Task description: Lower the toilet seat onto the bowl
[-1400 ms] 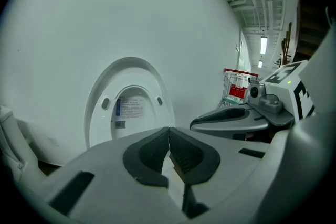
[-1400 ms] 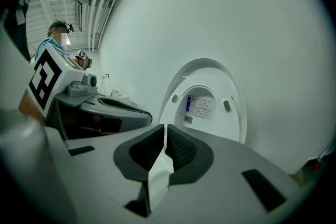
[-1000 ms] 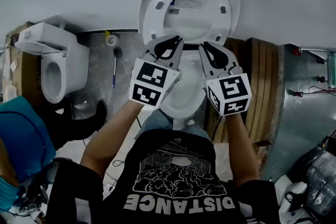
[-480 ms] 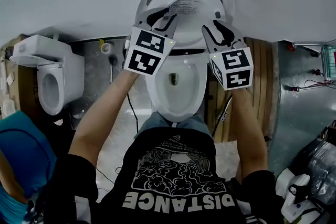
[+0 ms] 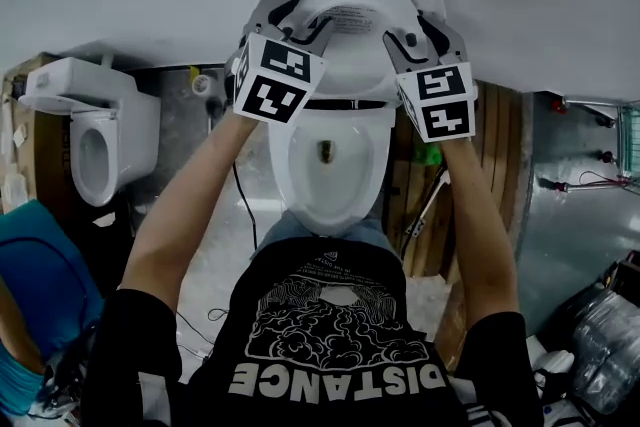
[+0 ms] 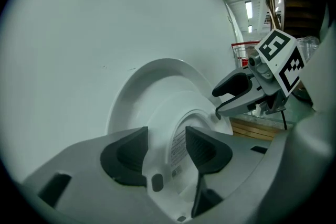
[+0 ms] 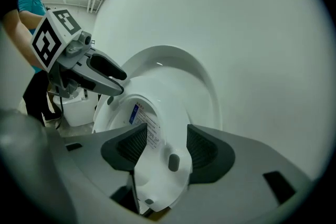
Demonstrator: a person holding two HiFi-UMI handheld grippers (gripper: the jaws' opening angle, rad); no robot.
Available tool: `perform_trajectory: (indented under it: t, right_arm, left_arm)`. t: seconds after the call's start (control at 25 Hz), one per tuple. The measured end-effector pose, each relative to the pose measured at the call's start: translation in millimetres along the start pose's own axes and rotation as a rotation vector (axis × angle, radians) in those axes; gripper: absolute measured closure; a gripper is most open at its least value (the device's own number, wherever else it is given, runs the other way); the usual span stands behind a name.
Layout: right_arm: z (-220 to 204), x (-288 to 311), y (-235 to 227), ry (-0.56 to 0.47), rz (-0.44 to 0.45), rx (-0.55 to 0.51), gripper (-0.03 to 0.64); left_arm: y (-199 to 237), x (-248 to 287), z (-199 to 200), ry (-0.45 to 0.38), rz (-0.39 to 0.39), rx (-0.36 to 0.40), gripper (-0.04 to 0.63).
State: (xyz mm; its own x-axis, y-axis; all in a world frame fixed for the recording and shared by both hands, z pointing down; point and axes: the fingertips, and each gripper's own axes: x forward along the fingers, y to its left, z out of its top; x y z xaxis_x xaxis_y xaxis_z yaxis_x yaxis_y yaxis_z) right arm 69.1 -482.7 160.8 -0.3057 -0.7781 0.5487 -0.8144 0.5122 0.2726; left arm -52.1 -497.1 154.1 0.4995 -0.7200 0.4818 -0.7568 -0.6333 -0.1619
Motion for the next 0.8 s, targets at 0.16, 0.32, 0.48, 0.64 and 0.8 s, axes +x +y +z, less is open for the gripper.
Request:
perform_trajectory:
  t: [0.16,0.32,0.48,0.64,0.8]
  right_arm:
    - [1,12,-9,0.001,0.029,-0.029,0.383]
    - [6,23,-14,0.009,0.060,-0.076,0.370]
    - [5,28,-14,0.028,0.085,-0.110,0.357]
    - [4,33,-11,0.042,0.104,-0.131,0.356]
    - [2,37,-10,0.054,0.110,-0.126,0.356]
  left_arm:
    - [6,13,-1,0.026,0.037,0.000,0.352]
    - [12,23,0,0.063,0.050,0.013,0.326]
    - [11,26,4,0.088,0.063,0.023,0.308]
    - [12,31,2,0.121,0.065,0.035,0.301]
    - [11,34,-3,0.155,0.051,0.046,0.298]
